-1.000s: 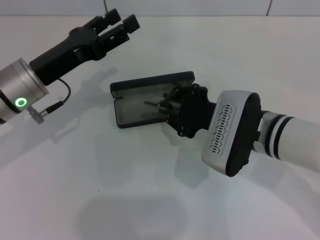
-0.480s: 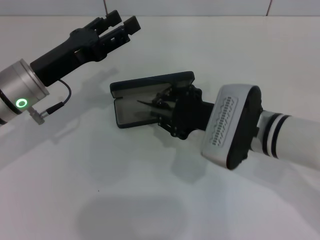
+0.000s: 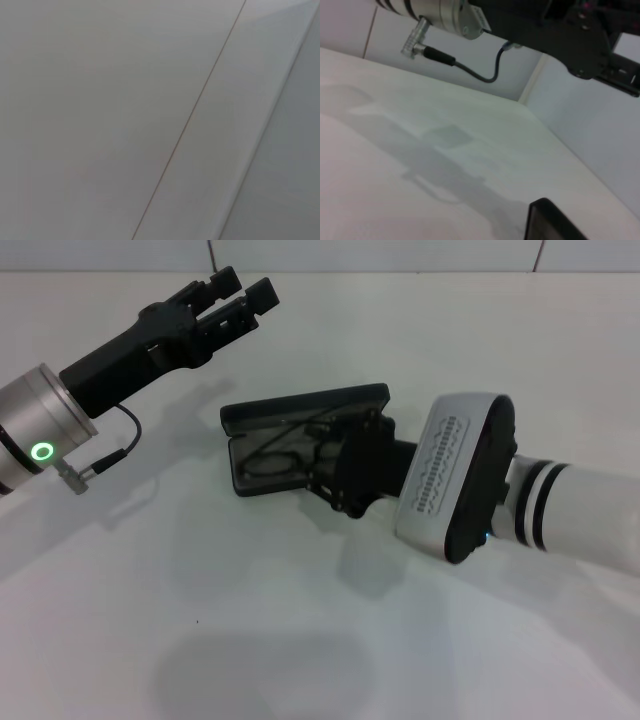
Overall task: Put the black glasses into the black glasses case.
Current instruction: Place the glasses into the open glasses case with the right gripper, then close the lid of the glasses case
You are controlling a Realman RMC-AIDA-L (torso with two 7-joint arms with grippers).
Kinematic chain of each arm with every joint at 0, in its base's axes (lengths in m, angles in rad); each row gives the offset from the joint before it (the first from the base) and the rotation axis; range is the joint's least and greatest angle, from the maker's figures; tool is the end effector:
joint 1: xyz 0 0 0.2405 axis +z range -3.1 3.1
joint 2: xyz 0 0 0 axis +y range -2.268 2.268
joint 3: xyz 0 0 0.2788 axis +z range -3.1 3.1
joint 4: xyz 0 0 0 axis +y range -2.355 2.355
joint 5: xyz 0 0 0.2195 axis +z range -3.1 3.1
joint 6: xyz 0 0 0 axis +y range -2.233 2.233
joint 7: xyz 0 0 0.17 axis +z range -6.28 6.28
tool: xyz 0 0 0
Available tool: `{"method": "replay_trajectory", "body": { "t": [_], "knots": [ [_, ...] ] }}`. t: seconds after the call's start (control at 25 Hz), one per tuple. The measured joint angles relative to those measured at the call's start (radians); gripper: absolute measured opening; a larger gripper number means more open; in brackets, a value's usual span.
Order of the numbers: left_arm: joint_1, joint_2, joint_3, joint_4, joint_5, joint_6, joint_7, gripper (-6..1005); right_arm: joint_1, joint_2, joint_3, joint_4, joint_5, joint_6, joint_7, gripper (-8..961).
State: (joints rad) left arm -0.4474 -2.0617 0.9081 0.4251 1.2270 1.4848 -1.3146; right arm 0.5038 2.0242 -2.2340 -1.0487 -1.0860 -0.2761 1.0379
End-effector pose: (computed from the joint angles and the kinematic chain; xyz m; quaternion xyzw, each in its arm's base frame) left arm -0.2648 0.3658 -0.0106 -0.7949 -0.2957 -0.4830 0.2178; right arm 0.1436 0.3588 -0.1759 -0.9530 -0.0803 0.1156 0.2682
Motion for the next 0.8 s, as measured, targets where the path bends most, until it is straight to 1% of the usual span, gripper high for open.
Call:
{"method": "replay_trajectory", "body": {
  "t": [0.28,0.4,0.52,0.56,0.6,0.64,0.72,0.76,0.8],
  "knots": [
    [-0.001,0.0,-0.002,0.0,0.0,0.0,0.0,834,-0.017,0.001,-0.02,0.005,-0.008,0.001,0.001,359],
    [-0.001,0.0,-0.002,0.0,0.0,-0.002,0.0,834,-0.033,-0.001,-0.005,-0.009,-0.009,-0.039,0.0,359],
    [-0.001,0.0,-0.002,0.0,0.007,-0.026,0.0,833,-0.056,-0.008,0.059,-0.011,-0.009,-0.188,0.001,358],
    [-0.001,0.001,-0.002,0.0,0.013,-0.038,0.0,833,-0.07,-0.011,0.099,-0.005,-0.01,-0.274,0.003,358],
    [-0.002,0.002,-0.002,0.0,0.021,-0.053,-0.002,833,-0.088,-0.017,0.175,0.015,-0.012,-0.416,0.01,358],
    [-0.004,0.005,-0.002,0.0,0.034,-0.071,-0.006,833,-0.088,-0.017,0.175,0.015,-0.012,-0.416,0.01,358],
    [-0.015,0.01,-0.001,0.003,0.065,-0.116,-0.019,833,-0.095,-0.028,0.276,0.068,-0.041,-0.585,0.036,358],
    [-0.027,0.013,-0.001,0.008,0.094,-0.148,-0.028,833,-0.092,-0.033,0.315,0.093,-0.059,-0.635,0.05,358],
    [-0.039,0.016,-0.001,0.013,0.118,-0.176,-0.038,833,-0.079,-0.038,0.385,0.142,-0.105,-0.732,0.084,358]
  ]
}}
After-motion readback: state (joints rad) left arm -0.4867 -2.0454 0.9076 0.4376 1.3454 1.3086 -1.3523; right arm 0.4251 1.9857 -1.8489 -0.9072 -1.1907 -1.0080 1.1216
